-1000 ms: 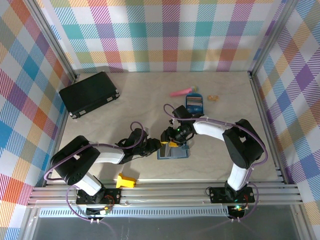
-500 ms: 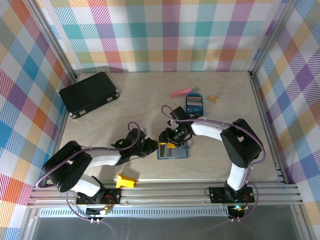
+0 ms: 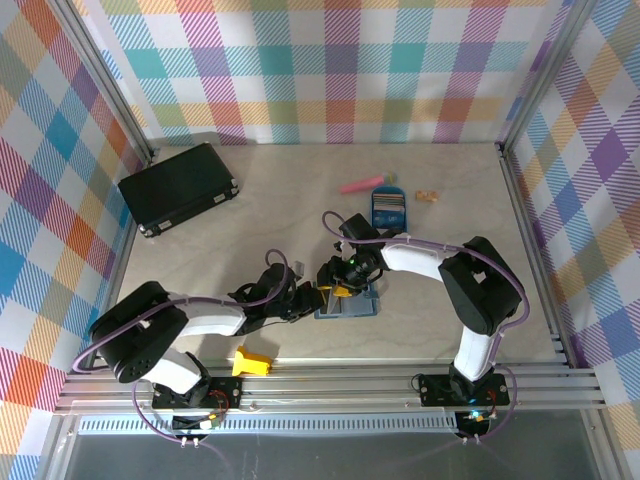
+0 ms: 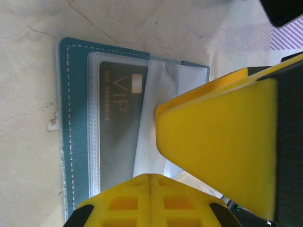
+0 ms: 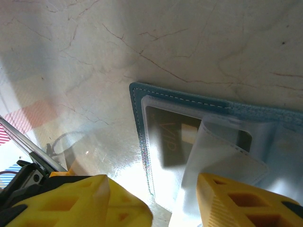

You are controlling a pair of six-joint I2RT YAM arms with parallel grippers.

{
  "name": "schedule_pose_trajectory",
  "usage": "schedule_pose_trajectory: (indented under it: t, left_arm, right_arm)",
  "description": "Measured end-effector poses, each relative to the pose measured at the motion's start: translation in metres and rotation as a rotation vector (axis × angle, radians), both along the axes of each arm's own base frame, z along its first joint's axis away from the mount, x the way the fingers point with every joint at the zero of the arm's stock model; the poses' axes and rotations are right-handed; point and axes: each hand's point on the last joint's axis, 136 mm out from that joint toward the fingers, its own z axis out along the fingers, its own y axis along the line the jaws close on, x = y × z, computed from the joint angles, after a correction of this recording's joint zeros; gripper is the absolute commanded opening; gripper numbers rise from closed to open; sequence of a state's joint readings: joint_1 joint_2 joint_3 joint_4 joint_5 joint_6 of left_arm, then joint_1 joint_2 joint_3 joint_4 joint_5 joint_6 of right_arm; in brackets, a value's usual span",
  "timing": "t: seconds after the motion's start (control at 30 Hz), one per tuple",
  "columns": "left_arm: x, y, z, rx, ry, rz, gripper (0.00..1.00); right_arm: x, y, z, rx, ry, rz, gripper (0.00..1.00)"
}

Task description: Put the credit cards into the card holder

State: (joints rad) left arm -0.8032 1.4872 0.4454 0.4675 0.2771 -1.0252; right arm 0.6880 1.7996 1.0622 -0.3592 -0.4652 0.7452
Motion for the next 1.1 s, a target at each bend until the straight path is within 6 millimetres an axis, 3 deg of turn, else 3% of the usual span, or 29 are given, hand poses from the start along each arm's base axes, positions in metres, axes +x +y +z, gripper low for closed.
schedule_pose_trajectory:
  t: [0.67, 0.93, 1.1]
  left_arm:
    - [-0.001, -0.013, -0.018, -0.004, 0.01, -0.016, 0.03]
    - [0.0, -0.012, -0.019, -0.004, 0.015, 0.001, 0.04]
    - [0.001, -0.011, -0.019, -0.004, 0.014, 0.004, 0.05]
  right_arm:
    - [0.001, -0.001, 0.005, -0.001, -0.016, -0.004, 0.52]
    - [0.016, -0.027, 0.04, -0.057, -0.166, -0.032, 0.53]
    - [0.018, -0.037, 0.031, -0.116, -0.178, -0.022, 0.53]
